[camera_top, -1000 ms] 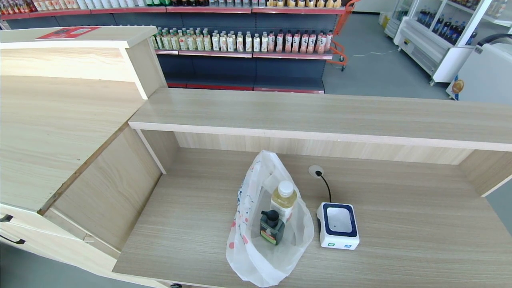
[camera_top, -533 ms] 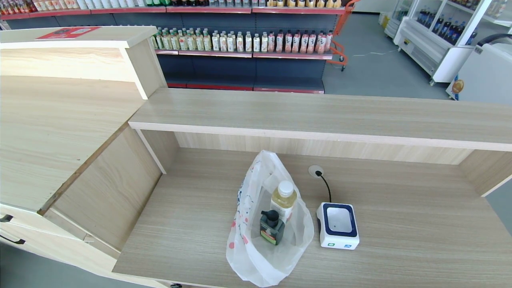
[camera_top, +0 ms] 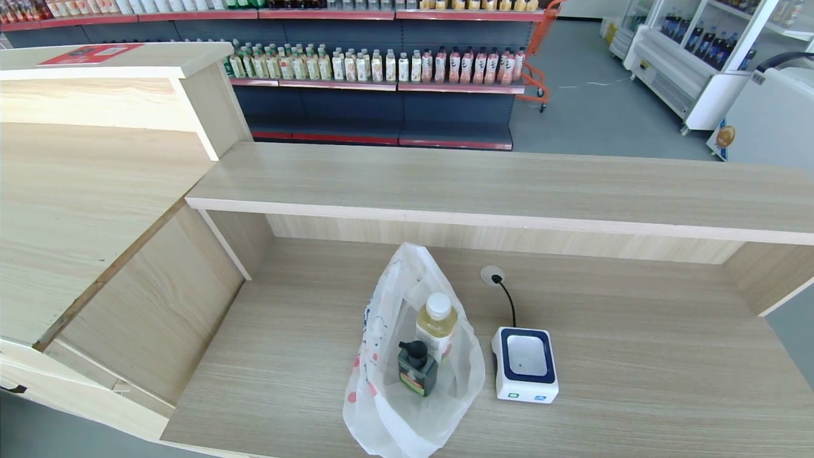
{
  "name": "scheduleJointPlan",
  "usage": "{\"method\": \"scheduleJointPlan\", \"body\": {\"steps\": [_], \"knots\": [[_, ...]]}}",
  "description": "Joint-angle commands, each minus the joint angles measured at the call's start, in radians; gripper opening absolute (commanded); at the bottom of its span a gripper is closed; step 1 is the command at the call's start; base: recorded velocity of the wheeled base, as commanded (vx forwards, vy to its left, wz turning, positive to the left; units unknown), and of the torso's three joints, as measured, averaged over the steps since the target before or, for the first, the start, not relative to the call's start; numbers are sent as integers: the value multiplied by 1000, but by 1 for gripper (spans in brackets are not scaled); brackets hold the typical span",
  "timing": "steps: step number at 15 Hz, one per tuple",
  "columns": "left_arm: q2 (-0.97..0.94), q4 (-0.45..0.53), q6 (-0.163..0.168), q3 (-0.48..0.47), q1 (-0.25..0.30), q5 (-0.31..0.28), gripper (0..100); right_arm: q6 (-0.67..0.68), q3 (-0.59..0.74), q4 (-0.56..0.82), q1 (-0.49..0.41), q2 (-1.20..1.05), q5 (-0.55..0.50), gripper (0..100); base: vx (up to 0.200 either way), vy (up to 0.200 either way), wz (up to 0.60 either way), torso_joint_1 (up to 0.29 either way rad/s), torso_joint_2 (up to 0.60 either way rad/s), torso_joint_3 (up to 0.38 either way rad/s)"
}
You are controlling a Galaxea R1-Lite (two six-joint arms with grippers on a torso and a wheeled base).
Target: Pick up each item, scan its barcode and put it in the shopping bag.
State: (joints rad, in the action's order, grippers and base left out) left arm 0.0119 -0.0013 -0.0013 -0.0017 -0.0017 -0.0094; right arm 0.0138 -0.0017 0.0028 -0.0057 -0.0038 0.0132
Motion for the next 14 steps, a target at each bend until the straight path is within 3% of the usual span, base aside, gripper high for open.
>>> {"method": "scheduleJointPlan", "body": {"steps": [1,7,10,14], "knots": [[-9,0,1,0,2,0,100,0,0,0,0,4,1,0,0,0,0,0,0,0],[-12,0,-5,0,2,2,100,0,0,0,0,4,1,0,0,0,0,0,0,0],[-12,0,-2,0,2,0,100,0,0,0,0,4,1,0,200,0,0,7,2,2],[-12,0,-3,0,2,2,100,0,0,0,0,4,1,0,0,0,0,0,0,0]]}}
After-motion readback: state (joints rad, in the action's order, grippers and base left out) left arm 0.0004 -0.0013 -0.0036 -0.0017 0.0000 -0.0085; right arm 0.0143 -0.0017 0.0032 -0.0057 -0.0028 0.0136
